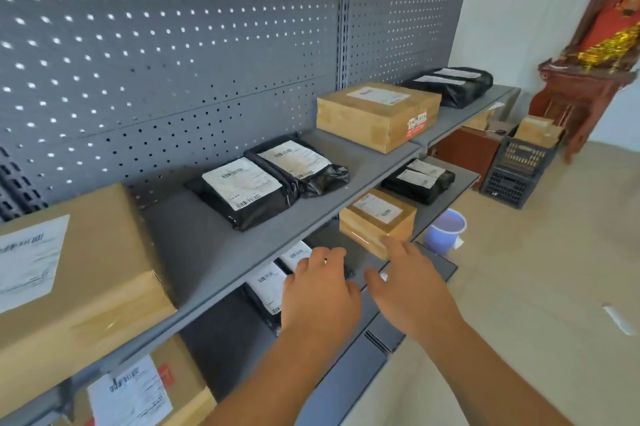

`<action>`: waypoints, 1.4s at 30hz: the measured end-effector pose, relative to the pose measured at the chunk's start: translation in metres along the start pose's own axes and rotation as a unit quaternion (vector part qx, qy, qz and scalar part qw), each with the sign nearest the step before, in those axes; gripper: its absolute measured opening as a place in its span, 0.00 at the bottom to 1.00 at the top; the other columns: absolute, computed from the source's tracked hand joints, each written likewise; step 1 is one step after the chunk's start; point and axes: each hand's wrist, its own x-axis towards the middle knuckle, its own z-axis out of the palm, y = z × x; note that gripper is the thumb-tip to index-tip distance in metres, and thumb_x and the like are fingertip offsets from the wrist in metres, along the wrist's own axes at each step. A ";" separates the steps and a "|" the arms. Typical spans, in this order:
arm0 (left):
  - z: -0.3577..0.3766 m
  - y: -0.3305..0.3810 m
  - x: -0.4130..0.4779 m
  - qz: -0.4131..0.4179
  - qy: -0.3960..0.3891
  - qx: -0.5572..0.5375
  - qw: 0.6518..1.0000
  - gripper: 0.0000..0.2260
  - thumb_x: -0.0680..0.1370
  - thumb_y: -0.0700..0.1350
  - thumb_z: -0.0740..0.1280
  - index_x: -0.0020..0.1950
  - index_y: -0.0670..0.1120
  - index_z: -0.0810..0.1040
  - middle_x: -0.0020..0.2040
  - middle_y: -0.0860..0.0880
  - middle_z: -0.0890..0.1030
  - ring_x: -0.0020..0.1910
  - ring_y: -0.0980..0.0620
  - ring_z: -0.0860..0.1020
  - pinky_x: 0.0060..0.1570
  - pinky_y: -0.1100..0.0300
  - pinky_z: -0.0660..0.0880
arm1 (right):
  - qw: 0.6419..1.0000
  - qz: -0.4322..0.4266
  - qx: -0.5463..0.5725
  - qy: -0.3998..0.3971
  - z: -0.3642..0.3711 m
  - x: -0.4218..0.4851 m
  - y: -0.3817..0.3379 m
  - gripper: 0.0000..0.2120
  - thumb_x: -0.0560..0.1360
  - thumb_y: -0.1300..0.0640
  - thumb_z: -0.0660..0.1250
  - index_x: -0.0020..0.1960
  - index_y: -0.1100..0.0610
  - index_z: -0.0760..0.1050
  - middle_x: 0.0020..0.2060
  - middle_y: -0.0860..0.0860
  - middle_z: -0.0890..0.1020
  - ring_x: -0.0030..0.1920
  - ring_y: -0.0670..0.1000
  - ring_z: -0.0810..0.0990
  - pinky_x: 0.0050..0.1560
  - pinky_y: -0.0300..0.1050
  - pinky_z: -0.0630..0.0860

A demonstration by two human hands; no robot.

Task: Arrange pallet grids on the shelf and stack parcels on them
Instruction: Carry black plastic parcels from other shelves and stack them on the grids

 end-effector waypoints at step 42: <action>-0.053 -0.035 0.183 -0.403 0.119 0.106 0.901 0.29 0.79 0.64 0.57 0.76 0.53 0.60 0.79 0.44 0.60 0.77 0.33 0.54 0.73 0.31 0.55 | 0.930 -0.302 -0.092 -0.187 0.010 0.282 -0.100 0.27 0.79 0.38 0.53 0.75 0.46 0.66 0.77 0.53 0.62 0.73 0.64 0.61 0.70 0.61 0.62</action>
